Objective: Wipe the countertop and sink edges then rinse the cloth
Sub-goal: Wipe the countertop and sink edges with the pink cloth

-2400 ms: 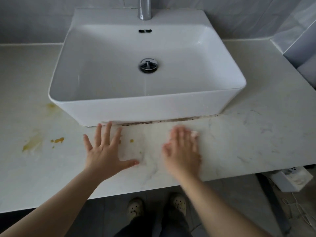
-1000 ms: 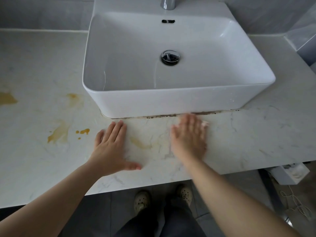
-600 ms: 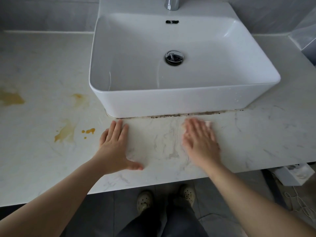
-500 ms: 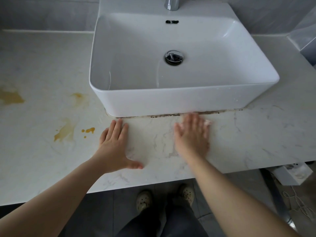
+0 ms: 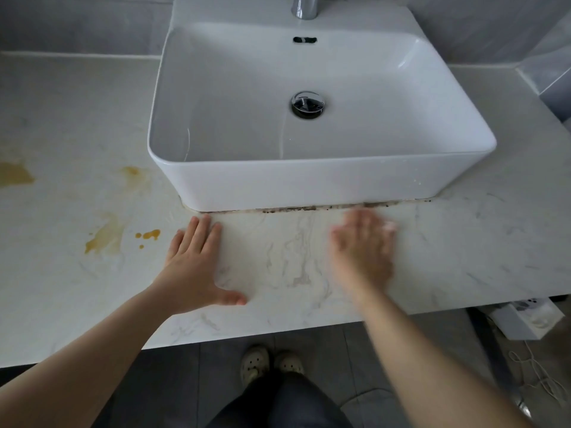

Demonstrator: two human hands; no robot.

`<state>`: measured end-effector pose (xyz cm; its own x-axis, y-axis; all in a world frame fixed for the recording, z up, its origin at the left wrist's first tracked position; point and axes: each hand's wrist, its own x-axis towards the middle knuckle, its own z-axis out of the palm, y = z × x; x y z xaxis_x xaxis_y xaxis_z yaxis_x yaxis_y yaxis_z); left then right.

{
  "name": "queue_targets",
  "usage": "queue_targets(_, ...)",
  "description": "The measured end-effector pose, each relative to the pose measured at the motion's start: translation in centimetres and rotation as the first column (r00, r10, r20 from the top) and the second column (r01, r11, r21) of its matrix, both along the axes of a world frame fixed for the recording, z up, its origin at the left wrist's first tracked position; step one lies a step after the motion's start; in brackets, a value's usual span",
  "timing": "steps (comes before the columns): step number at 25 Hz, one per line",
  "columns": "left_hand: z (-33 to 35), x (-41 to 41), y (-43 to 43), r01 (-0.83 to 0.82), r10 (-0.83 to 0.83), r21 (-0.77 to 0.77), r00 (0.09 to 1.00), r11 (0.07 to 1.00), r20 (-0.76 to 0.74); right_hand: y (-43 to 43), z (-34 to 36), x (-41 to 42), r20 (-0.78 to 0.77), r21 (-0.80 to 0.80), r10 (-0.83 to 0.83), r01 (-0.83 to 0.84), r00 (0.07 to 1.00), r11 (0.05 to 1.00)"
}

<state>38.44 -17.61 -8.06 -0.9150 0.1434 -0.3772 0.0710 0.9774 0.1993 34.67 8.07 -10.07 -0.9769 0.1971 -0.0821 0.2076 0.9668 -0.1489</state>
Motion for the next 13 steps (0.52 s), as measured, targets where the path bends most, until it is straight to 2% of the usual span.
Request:
queue_targets(1, 0.1, 0.0, 0.1, -0.007, 0.007, 0.003, 1.000, 1.000, 0.004, -3.4, -0.1, 1.3, -0.060, -0.009, 0.194, -0.195, 0.979, 0.981)
queue_targets(2, 0.2, 0.0, 0.1, -0.016, 0.016, 0.004, 1.000, 1.000, 0.009, -6.3, -0.1, 3.0, -0.064, -0.027, 0.431, -0.433, 0.900, 0.901)
queue_targets(3, 0.3, -0.1, 0.1, -0.018, 0.018, 0.002, 1.000, 1.000, 0.012, -7.6, 0.0, 4.6, -0.014, -0.056, 0.644, -0.644, 0.765, 0.763)
queue_targets(4, 0.3, -0.1, 0.2, -0.017, 0.017, -0.007, 1.000, 1.000, 0.010, -7.3, 0.2, 5.2, 0.015, -0.049, 0.755, -0.754, 0.655, 0.655)
queue_targets(5, 0.3, -0.1, 0.1, -0.018, 0.018, -0.013, 1.000, 1.000, 0.013, -5.3, 0.2, 4.5, -0.008, -0.021, 0.776, -0.776, 0.631, 0.630)
queue_targets(6, 0.3, -0.1, 0.1, -0.021, 0.021, -0.013, 1.000, 1.000, 0.019, -2.5, -0.1, 3.4, -0.064, 0.024, 0.719, -0.719, 0.692, 0.694)
queue_targets(7, 0.3, 0.0, 0.1, -0.024, 0.024, -0.008, 0.999, 1.000, 0.025, 0.7, -0.5, 2.1, -0.104, 0.047, 0.589, -0.588, 0.801, 0.807)
queue_targets(8, 0.4, 0.0, 0.2, -0.026, 0.026, -0.006, 0.999, 1.000, 0.027, 4.1, -0.8, 0.6, -0.137, 0.051, 0.405, -0.402, 0.904, 0.914)
queue_targets(9, 0.5, 0.0, 0.2, -0.031, 0.031, -0.009, 0.999, 0.999, 0.029, 7.3, -0.7, -1.0, -0.112, 0.040, 0.203, -0.200, 0.973, 0.979)
queue_targets(11, 0.5, 0.0, 0.2, -0.037, 0.037, -0.006, 0.999, 0.999, 0.017, 9.0, 0.0, -3.0, 0.007, 0.007, -0.112, 0.112, 0.994, 0.994)
queue_targets(12, 0.5, 0.0, 0.3, -0.040, 0.039, 0.002, 0.999, 0.999, 0.012, 7.7, -0.1, -3.4, 0.015, 0.006, -0.181, 0.181, 0.983, 0.983)
queue_targets(13, 0.4, 0.0, 0.3, -0.043, 0.043, 0.013, 0.999, 0.999, 0.010, 5.3, 0.0, -3.4, 0.003, 0.004, -0.171, 0.171, 0.985, 0.985)
